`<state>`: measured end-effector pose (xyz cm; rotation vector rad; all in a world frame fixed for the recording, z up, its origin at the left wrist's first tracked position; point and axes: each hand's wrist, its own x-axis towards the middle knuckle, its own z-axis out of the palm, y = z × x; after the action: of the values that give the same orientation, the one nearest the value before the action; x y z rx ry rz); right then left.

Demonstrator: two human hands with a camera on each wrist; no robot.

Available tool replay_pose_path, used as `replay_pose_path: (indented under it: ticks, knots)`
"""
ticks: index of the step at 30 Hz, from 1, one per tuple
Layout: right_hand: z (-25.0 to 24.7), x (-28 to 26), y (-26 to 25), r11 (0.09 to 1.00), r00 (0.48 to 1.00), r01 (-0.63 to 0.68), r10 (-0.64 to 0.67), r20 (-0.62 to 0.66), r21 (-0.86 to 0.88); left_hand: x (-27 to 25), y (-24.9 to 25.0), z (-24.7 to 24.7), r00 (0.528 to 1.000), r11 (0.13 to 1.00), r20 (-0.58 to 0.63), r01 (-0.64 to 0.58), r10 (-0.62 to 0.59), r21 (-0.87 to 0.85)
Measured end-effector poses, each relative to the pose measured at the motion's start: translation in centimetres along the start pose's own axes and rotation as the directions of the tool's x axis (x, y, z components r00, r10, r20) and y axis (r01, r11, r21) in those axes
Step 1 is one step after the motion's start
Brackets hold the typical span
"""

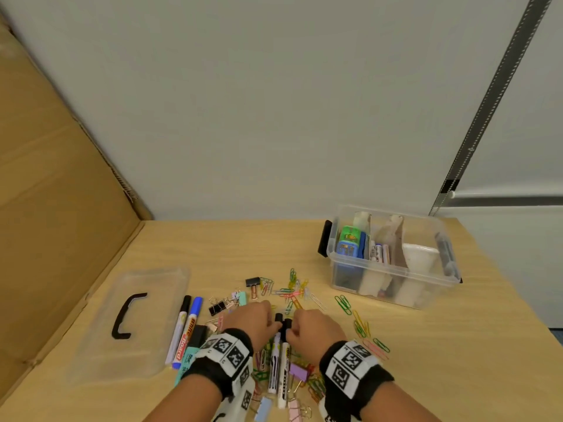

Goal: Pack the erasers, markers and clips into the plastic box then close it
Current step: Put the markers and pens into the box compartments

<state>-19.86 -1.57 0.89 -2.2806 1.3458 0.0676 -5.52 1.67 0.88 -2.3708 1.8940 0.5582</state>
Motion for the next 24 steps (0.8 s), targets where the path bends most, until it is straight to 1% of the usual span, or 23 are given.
replay_pose_path:
  ticks: [2, 4, 6, 9, 11, 13, 15, 17, 19, 22, 24]
  knots:
    - [0.6, 0.5, -0.6, 0.998, 0.999, -0.028, 0.030, 0.027, -0.050, 0.3, 0.3, 0.2, 1.000, 0.998, 0.023, -0.021, 0.020, 0.052]
    - [1.0, 1.1, -0.8, 0.996, 0.996, -0.061, 0.064, 0.055, -0.064, 0.5, 0.4, 0.3, 0.999, 0.997, 0.036, -0.035, 0.032, 0.070]
    - [1.2, 1.6, -0.9, 0.995, 0.992, -0.090, 0.092, 0.082, -0.032, 0.7, 0.3, 0.3, 0.998, 0.997, 0.052, -0.029, 0.025, 0.071]
    - [1.4, 2.4, -0.8, 0.988, 0.986, -0.137, 0.129, 0.110, 0.075, 1.1, -0.1, -0.1, 0.997, 0.998, 0.077, -0.028, 0.024, 0.051]
    - [1.6, 2.6, -0.6, 0.975, 0.982, -0.166, 0.150, 0.119, 0.147, 1.2, -0.5, -0.3, 0.994, 0.999, 0.102, -0.034, 0.034, -0.003]
    - [1.5, 2.5, -0.4, 0.962, 0.979, -0.187, 0.165, 0.121, 0.198, 1.2, -1.1, -0.6, 0.993, 0.995, 0.113, -0.034, 0.045, -0.097]
    - [1.2, 2.3, -0.2, 0.948, 0.981, -0.186, 0.166, 0.098, 0.258, 1.1, -1.8, -1.0, 0.994, 0.976, 0.101, -0.024, 0.047, -0.217]
    - [0.6, 1.9, 0.0, 0.924, 0.987, -0.157, 0.151, 0.045, 0.349, 0.9, -2.4, -1.5, 0.995, 0.938, 0.079, -0.027, 0.058, -0.346]
    - [-0.5, 1.3, 0.4, 0.890, 0.992, -0.107, 0.128, -0.018, 0.443, 0.7, -3.1, -2.5, 0.997, 0.875, 0.040, -0.043, 0.071, -0.482]
    - [-3.3, 0.0, 0.6, 0.818, 0.991, 0.039, 0.043, -0.130, 0.574, 0.2, -3.9, -4.3, 0.995, 0.728, -0.047, -0.094, 0.085, -0.679]
    - [-5.9, -1.2, 0.5, 0.774, 0.968, 0.167, -0.010, -0.252, 0.610, -0.2, -4.3, -5.4, 0.988, 0.686, -0.118, -0.151, 0.095, -0.711]
